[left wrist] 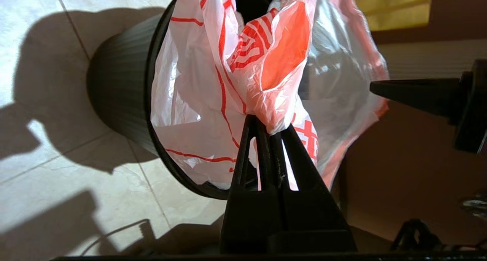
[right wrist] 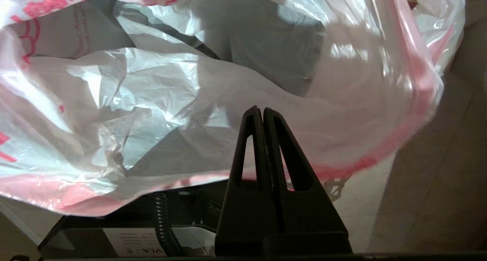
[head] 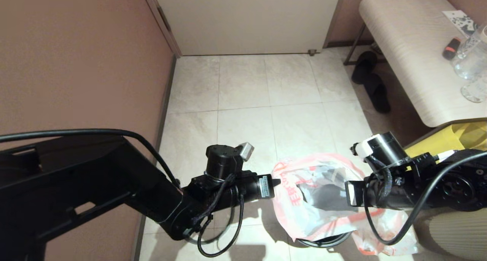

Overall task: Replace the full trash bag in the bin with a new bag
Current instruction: Put the new garbage bag on the trash can

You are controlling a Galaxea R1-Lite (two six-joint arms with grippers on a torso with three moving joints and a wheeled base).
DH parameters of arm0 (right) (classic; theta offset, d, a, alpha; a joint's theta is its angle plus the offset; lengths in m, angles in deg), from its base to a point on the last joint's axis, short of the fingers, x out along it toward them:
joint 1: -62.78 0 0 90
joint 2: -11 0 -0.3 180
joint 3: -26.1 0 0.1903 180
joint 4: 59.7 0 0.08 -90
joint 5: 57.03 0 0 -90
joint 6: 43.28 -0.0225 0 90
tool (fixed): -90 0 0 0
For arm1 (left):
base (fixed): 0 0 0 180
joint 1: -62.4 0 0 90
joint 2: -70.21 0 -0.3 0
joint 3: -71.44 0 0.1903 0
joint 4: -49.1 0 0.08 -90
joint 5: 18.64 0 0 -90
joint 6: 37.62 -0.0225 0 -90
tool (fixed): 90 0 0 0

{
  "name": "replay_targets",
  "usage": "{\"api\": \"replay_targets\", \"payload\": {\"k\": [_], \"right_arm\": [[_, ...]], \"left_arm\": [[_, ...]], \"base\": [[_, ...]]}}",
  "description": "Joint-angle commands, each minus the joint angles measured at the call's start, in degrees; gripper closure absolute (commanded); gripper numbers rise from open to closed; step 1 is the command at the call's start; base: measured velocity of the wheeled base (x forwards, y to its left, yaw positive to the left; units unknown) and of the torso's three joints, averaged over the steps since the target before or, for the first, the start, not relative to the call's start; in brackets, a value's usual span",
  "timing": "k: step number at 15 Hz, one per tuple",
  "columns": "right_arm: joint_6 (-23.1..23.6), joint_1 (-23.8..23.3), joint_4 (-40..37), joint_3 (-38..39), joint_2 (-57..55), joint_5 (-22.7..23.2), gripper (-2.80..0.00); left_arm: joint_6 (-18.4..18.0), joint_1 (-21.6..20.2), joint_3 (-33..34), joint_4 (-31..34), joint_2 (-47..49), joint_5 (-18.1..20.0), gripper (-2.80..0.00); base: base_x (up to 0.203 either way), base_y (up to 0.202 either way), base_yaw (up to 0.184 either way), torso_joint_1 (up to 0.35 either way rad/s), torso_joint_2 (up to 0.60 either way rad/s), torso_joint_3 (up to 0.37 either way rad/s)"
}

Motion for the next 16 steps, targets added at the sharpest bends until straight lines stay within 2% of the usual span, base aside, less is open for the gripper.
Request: {"api": "replay_targets", "payload": {"k": [1, 2, 7, 10, 12, 16], "right_arm": [[-0.16, -0.2, 0.64, -0.43, -1.48, 0.23, 0.0], [-0.24, -0.28, 0.67, -0.36, -1.23, 0.39, 0.0], [-0.01, -1.29, 0.09, 0.01, 0.43, 1.9, 0.0], [0.1, -1.43, -1.89, 0.18, 1.85, 1.55, 0.0], [0.1, -1.61, -2.75, 0.18, 2.54, 1.46, 0.0], [0.26, -2.48, -2.96, 0.35, 3.61, 1.28, 0.0]], "left_arm": [[-1.92, 0.69, 0.63, -0.31, -0.79, -0.5, -2.4], [-2.51, 0.72, 0.79, -0.27, -0.68, -1.33, -2.8], [-4.98, -0.34, 0.7, -1.75, -1.78, -3.97, -2.8], [-7.82, -4.52, 0.09, -1.4, -2.25, -4.02, -2.8], [-8.23, -5.77, -0.8, -0.47, -1.71, -3.97, -2.8], [-8.32, -5.52, -0.88, -0.69, 0.67, -3.65, -2.8]], "base": [[0.0, 0.0, 0.0, 0.0, 0.0, 0.0], [0.0, 0.0, 0.0, 0.0, 0.0, 0.0], [0.0, 0.0, 0.0, 0.0, 0.0, 0.0], [0.0, 0.0, 0.0, 0.0, 0.0, 0.0], [0.0, 0.0, 0.0, 0.0, 0.0, 0.0], [0.0, 0.0, 0.0, 0.0, 0.0, 0.0]]}}
